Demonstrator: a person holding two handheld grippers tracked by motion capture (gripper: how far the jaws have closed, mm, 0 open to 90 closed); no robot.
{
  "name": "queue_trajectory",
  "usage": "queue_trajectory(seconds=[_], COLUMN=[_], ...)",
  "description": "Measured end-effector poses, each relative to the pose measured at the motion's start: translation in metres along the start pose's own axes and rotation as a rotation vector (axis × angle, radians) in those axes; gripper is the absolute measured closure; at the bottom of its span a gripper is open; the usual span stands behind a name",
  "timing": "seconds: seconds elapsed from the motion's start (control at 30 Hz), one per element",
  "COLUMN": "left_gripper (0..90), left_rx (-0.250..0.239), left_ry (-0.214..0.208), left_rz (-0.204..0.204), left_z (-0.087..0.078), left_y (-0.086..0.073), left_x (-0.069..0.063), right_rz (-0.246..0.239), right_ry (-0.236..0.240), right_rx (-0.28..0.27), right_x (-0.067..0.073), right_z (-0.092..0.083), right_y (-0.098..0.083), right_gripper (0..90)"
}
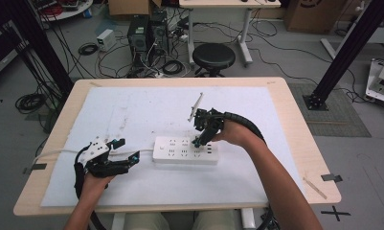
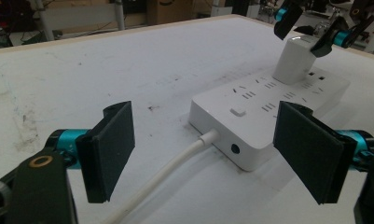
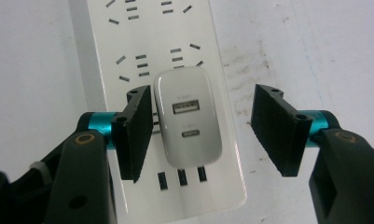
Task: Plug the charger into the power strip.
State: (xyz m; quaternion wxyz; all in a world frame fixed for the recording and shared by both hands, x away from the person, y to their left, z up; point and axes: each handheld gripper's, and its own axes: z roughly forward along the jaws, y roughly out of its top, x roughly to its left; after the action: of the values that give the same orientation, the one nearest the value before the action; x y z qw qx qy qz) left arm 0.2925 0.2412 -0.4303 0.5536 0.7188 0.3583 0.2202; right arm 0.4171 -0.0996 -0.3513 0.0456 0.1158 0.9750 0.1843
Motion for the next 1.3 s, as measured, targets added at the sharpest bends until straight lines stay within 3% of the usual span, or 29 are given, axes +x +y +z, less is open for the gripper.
queue_trajectory(seconds=[0.1, 0.2, 0.43, 0.7, 1.3], left_gripper=[20.6, 20.6, 20.6, 20.6, 20.5], left_rx=[-0.003, -0.005, -0.006, -0.008, -0.012], left_ry=[0.002, 0.003, 0.006, 0.010, 0.002], left_rz=[-0.002, -0.001, -0.002, 0.002, 0.006], left_z=[0.000, 0.000, -0.001, -0.004, -0.006], left_y=[0.001, 0.001, 0.000, 0.000, 0.007], left_x=[-0.001, -0.001, -0.001, 0.001, -0.003], right_rz=[0.048, 0.090, 0.158, 0.227, 0.329], right_ry=[0.006, -0.030, -0.011, -0.062, -0.124], right_rx=[-0.037, -0.070, -0.143, -0.251, -0.316], right_x=[-0.001, 0.000, 0.002, 0.006, 0.023], right_z=[-0.004, -0.007, -0.015, -0.029, -0.046], right_y=[-0.006, -0.012, -0.024, -0.046, -0.102], right_gripper=[30.9, 21.8, 21.6, 21.2, 21.2])
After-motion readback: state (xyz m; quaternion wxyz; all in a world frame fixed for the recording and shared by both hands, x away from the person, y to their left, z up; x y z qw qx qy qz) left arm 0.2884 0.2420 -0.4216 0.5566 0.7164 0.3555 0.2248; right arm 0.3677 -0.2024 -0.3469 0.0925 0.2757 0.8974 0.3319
